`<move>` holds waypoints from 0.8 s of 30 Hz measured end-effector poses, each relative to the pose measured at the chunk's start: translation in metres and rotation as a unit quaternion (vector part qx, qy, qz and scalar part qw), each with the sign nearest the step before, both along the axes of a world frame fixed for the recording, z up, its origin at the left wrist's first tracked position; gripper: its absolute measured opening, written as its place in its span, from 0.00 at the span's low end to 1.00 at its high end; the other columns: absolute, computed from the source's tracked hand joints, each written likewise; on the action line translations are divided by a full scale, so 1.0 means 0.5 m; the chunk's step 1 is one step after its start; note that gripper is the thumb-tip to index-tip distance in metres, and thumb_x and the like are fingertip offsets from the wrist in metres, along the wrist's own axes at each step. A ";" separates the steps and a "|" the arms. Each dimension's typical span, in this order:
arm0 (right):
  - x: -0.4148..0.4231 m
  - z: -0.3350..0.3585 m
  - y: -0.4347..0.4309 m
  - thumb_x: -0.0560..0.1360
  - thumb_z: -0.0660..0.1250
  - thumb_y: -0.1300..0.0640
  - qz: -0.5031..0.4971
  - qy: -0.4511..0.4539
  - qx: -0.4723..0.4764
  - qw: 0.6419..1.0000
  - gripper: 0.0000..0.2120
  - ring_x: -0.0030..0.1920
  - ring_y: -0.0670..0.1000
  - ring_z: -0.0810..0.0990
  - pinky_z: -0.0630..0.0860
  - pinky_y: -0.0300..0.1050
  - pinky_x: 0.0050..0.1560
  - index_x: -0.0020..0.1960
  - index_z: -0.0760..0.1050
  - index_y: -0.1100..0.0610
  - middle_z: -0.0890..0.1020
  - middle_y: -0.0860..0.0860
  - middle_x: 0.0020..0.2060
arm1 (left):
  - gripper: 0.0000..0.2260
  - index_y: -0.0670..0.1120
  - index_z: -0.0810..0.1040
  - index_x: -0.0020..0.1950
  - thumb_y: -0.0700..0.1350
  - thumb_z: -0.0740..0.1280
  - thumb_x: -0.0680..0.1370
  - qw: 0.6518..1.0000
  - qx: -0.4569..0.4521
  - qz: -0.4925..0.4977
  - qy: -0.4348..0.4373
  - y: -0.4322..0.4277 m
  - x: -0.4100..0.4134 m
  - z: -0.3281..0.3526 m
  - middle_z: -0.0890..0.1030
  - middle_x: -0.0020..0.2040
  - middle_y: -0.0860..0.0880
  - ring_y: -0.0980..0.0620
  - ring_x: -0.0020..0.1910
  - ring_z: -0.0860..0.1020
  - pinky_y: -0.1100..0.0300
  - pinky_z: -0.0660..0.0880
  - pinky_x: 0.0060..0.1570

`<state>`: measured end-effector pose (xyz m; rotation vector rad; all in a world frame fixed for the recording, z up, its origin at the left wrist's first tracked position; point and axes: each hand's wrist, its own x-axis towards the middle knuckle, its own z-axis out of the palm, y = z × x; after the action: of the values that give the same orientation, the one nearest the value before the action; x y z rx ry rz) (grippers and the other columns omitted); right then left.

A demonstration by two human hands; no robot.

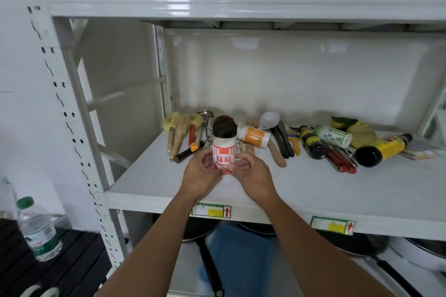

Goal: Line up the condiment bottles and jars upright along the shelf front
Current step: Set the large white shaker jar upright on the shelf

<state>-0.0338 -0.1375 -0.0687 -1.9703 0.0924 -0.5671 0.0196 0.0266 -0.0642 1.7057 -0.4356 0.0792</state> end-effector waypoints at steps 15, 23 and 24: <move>-0.007 0.010 0.006 0.80 0.73 0.48 -0.001 0.010 -0.026 1.000 0.19 0.52 0.40 0.80 0.73 0.32 0.51 0.69 0.79 0.53 0.84 0.46 0.59 | 0.32 0.50 0.74 0.72 0.46 0.81 0.70 0.997 0.070 -0.005 -0.033 -0.005 -0.004 0.001 0.82 0.62 0.56 0.59 0.60 0.80 0.68 0.75 0.58; -0.008 0.008 0.006 0.81 0.72 0.50 0.005 0.002 -0.023 1.000 0.20 0.50 0.38 0.80 0.76 0.36 0.58 0.71 0.79 0.53 0.85 0.48 0.61 | 0.31 0.51 0.73 0.72 0.47 0.80 0.71 0.996 0.087 0.003 -0.033 -0.008 -0.003 -0.001 0.81 0.64 0.56 0.57 0.60 0.79 0.71 0.72 0.53; -0.007 0.008 0.005 0.81 0.72 0.50 0.005 0.003 -0.024 1.000 0.20 0.51 0.39 0.80 0.76 0.35 0.57 0.71 0.78 0.53 0.85 0.48 0.62 | 0.31 0.51 0.72 0.72 0.46 0.80 0.72 0.996 0.087 0.005 -0.032 -0.008 -0.003 -0.001 0.81 0.64 0.56 0.57 0.60 0.79 0.71 0.71 0.53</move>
<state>-0.0375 -0.1348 -0.0647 -2.0183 0.0732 -0.5625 0.0181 0.0225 -0.0646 1.8806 -0.4944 0.1057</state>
